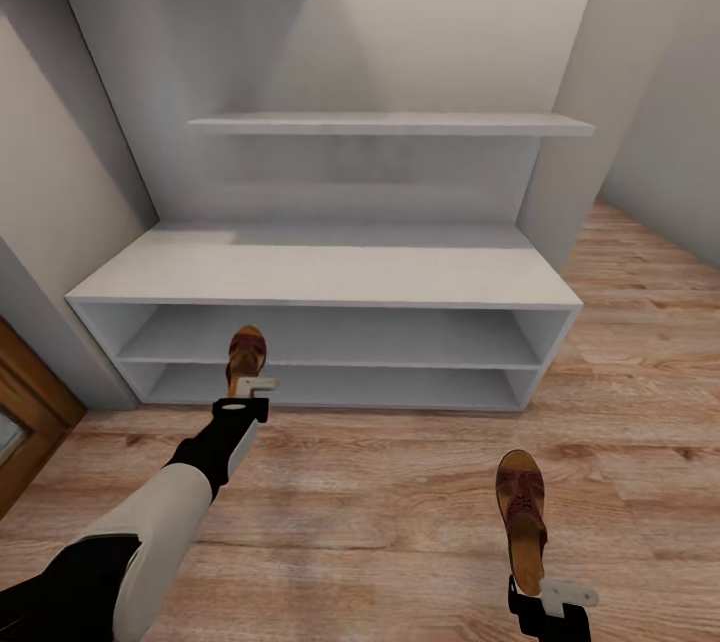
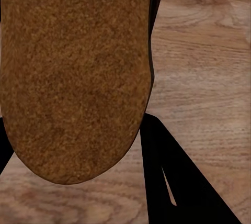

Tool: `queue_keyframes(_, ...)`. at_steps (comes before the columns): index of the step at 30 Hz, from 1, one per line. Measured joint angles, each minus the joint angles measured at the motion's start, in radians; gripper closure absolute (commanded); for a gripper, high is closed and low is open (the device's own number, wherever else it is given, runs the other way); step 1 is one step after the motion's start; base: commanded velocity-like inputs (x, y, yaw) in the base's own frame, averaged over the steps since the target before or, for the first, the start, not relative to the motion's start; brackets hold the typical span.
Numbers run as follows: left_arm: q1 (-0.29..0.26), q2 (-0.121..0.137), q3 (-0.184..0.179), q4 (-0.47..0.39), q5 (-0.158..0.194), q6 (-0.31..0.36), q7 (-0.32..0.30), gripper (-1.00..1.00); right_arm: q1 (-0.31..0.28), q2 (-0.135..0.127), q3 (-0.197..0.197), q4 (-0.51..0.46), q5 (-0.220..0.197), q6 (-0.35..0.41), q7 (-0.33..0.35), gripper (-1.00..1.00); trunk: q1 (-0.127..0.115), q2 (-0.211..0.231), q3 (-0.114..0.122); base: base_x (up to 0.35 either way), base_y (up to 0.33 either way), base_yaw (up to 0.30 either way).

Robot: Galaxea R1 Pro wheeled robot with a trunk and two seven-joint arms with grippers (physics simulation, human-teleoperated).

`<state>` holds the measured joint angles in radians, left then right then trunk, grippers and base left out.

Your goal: Pick up the two gym shoes and the two sandals from the corridor floor and place them onto the hallstand (shoe rack) in the corridor, making sure they are on the rack and not on the floor. Arrange them so the two gym shoes are next to each other and the two sandals are next to each other.

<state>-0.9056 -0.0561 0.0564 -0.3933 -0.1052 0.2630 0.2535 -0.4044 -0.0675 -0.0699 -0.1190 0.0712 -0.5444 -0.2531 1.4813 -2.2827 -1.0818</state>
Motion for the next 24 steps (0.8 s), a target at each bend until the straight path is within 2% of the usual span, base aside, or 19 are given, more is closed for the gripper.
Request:
queue_keyframes(8, -0.013, 0.002, 0.000, -0.004, -0.017, 0.037, -0.018, 1.00, 0.000, 0.000, 0.000, 0.000, 0.000, 0.000, 0.000, 1.00, 0.000, 0.000, 0.000, 0.000, 0.000, 0.000)
queue_keyframes(22, -0.092, 0.002, 0.002, -0.015, -0.049, 0.104, -0.067, 1.00, 0.000, 0.000, 0.000, 0.000, 0.000, 0.000, 0.000, 1.00, 0.000, 0.000, 0.000, 0.000, 0.000, 0.000)
queue_keyframes(23, -0.154, 0.002, -0.002, -0.018, -0.061, 0.348, -0.225, 1.00, 0.000, 0.001, 0.001, 0.000, 0.000, 0.000, 0.000, 1.00, 0.000, 0.000, 0.000, 0.000, 0.000, 0.000)
queue_keyframes(24, -0.158, 0.002, -0.001, -0.016, -0.052, 0.467, -0.258, 1.00, 0.000, 0.001, 0.000, 0.000, 0.000, 0.000, 0.000, 1.00, 0.000, 0.000, 0.000, 0.000, 0.000, 0.000)
